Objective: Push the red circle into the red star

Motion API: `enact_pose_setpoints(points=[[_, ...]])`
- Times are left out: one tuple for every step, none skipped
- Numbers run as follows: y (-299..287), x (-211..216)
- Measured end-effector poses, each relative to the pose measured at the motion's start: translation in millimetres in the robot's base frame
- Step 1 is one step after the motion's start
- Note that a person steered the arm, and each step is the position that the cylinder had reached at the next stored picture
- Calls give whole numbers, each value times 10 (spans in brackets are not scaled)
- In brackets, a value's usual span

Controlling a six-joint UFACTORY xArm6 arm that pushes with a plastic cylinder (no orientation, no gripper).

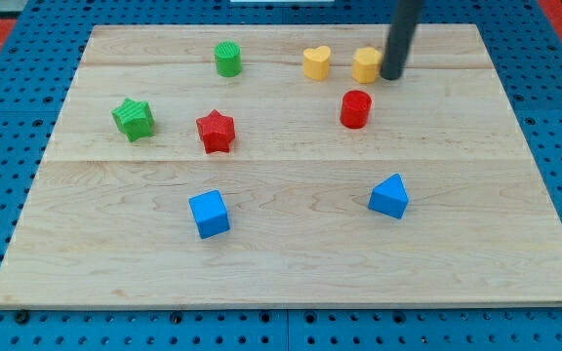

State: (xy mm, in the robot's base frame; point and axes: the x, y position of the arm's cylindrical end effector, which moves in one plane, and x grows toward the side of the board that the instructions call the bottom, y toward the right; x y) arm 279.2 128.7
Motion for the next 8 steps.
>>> enact_pose_setpoints(points=[[-193,-48],[486,101],[391,590],[-466,610],[-968,709],[-913,507],[-843,461],[-573,490]])
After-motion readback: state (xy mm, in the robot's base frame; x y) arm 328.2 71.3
